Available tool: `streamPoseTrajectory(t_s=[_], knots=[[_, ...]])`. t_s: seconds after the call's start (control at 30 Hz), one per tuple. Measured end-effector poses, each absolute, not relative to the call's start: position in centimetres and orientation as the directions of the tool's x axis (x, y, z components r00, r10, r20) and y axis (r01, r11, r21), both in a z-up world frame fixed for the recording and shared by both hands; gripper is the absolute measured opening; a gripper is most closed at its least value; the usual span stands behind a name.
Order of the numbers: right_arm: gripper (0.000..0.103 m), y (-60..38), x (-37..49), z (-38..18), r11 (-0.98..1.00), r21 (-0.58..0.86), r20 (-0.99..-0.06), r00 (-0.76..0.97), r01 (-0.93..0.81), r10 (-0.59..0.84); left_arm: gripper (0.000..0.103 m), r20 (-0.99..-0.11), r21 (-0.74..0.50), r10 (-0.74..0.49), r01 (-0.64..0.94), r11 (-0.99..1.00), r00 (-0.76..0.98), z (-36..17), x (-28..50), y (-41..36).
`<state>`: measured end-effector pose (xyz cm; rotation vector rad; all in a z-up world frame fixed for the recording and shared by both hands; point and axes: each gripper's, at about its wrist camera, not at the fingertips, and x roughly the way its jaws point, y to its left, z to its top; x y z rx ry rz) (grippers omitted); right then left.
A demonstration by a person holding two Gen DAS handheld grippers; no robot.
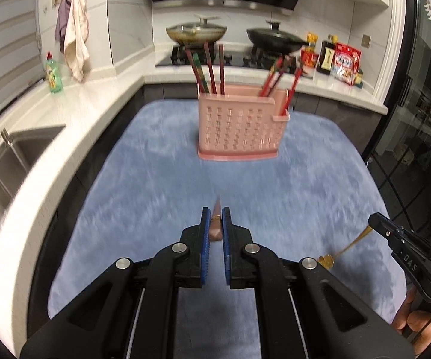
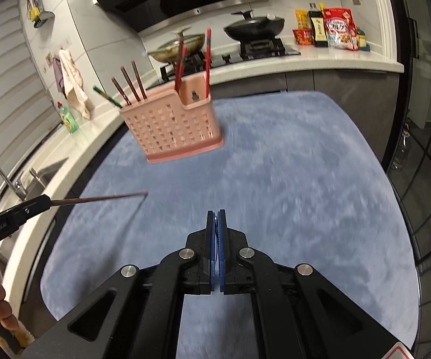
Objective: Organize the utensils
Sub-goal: 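Lift the brown chopstick and gold spoon up over the pink basket, then lower both items into the pink basket and open both tools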
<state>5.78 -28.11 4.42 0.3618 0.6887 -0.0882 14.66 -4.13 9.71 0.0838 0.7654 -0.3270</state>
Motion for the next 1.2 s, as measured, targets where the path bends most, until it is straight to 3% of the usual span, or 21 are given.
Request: streamPoseTrajectory(t_s=[0.4, 0.8, 1.2], knots=[[0.002, -28.7, 11.9, 11.4, 0.939, 0.323, -0.529, 0.845, 0.117, 0.077, 0.007, -0.585, -0.025, -0.301, 0.355, 0.935, 0.753, 17.5, 19.8, -6.1], [0.002, -29.5, 21.4, 17.7, 0.939, 0.335, -0.436, 0.896, 0.078, 0.081, 0.007, -0.412, -0.042, -0.365, 0.383, 0.923, 0.835, 27.1, 26.3, -9.7], [0.002, -29.0, 29.7, 16.9, 0.951, 0.297, -0.472, 0.879, 0.086, 0.068, 0.007, -0.403, -0.061, -0.376, 0.385, 0.921, 0.834, 26.5, 33.7, -12.8]])
